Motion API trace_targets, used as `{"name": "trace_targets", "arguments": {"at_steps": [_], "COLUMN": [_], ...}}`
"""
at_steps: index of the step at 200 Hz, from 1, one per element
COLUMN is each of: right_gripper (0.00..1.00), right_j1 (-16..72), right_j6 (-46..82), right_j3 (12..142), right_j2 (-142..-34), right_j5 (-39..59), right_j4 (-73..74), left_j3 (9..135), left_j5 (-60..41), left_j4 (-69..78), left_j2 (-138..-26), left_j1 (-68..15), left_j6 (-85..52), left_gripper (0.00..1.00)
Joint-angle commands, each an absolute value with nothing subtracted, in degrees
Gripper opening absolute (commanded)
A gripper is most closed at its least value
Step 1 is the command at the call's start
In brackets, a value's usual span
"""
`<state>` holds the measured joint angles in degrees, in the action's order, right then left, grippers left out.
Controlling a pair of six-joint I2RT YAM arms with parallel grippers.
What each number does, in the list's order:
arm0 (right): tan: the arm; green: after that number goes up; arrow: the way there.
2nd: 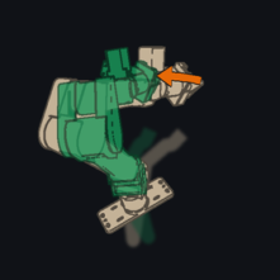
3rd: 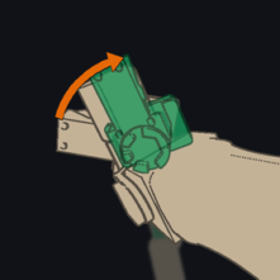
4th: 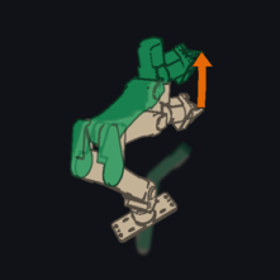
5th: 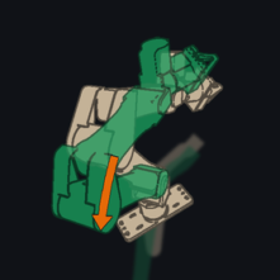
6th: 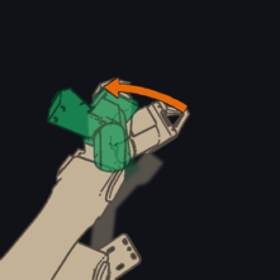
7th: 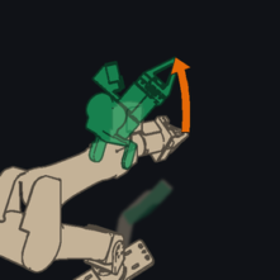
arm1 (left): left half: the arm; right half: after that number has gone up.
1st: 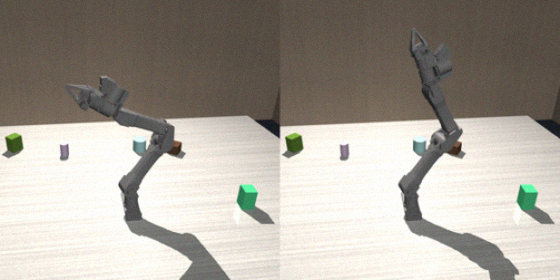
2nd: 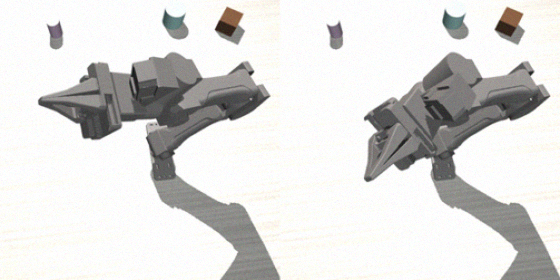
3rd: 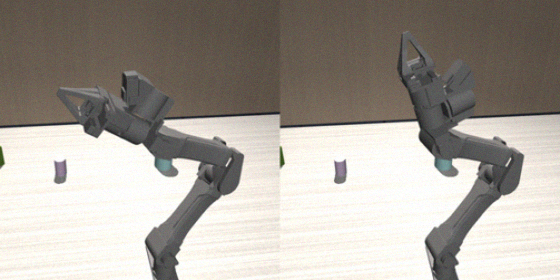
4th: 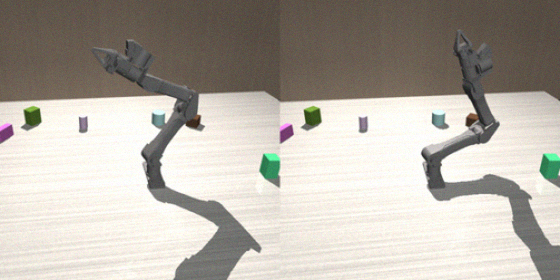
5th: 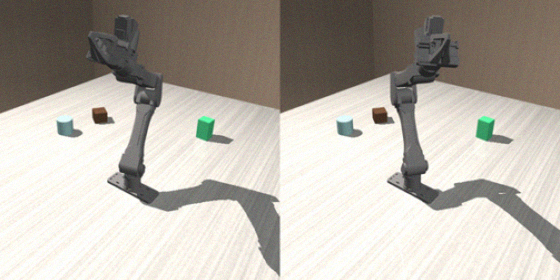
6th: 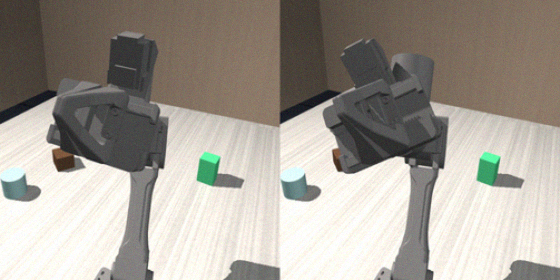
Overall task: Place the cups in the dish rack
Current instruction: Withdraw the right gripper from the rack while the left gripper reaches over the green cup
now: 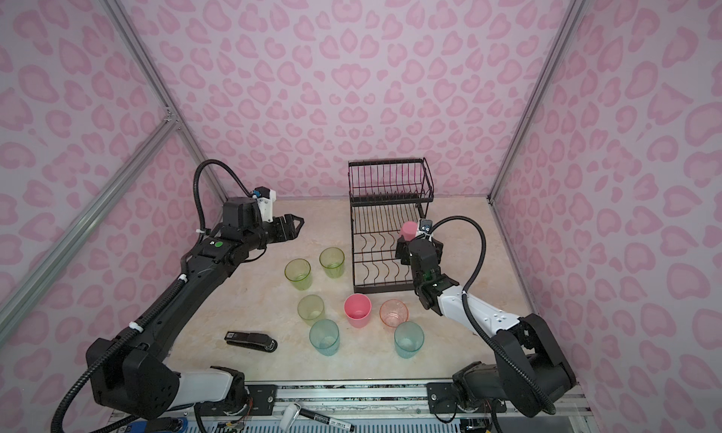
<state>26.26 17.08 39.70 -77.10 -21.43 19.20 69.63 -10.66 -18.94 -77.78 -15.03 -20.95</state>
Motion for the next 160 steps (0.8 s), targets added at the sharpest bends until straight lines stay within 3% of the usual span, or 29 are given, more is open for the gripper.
{"name": "trace_targets", "arguments": {"at_steps": [1, 92, 160], "right_gripper": [0.89, 0.82, 0.81], "right_j1": [26.68, 28.98, 29.83], "right_j6": [21.53, 21.67, 21.11], "right_j3": [40.66, 41.54, 41.89], "right_j2": [-76.74, -76.14, -75.86], "right_j5": [-20.36, -14.03, -13.36], "right_j4": [10.12, 1.43, 0.55], "left_j3": [71.38, 72.95, 74.82], "left_j5": [-8.27, 1.37, 3.19], "left_j4": [-21.33, -37.73, -44.52], "left_j2": [-79.13, -82.11, -87.23], "left_j1": [-15.80, -18.92, -21.80], "left_j6": [-20.39, -21.49, -21.16], "left_gripper": [0.77, 0.65, 0.57]}}
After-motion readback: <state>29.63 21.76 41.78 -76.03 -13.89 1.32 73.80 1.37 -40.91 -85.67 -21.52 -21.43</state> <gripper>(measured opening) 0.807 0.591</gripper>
